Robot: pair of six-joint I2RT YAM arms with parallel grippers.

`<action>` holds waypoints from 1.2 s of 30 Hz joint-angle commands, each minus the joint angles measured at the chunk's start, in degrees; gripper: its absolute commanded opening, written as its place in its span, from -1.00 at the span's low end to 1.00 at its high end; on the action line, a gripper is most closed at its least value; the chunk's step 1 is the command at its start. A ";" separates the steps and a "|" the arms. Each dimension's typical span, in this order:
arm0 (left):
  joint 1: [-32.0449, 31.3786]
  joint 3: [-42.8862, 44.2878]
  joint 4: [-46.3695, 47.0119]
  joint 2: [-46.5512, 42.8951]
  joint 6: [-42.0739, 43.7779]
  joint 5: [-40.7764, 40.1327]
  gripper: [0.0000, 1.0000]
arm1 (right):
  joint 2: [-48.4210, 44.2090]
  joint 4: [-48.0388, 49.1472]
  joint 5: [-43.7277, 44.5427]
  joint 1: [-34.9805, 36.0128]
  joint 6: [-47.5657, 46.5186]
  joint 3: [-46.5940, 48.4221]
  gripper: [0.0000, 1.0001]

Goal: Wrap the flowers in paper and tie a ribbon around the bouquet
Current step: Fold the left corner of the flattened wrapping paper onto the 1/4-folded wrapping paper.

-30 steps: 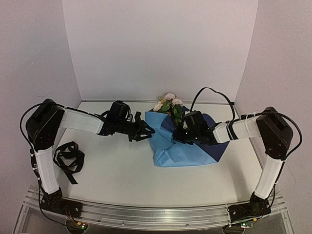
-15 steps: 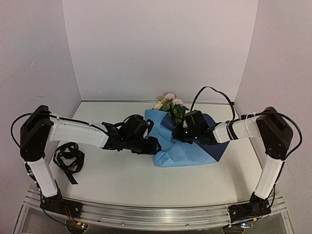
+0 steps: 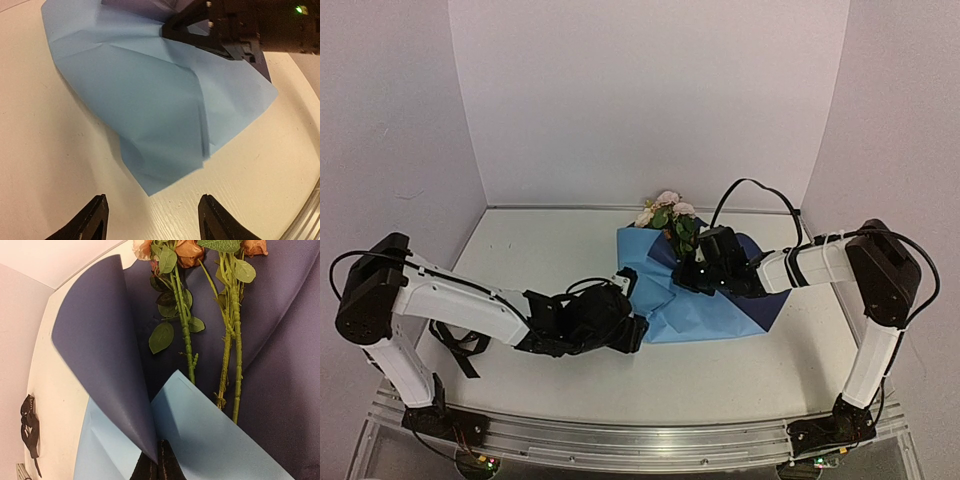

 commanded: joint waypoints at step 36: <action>-4.49 16.28 -7.62 17.07 10.58 -17.22 -0.44 | -3.27 0.10 2.12 -0.35 -1.11 1.33 -1.00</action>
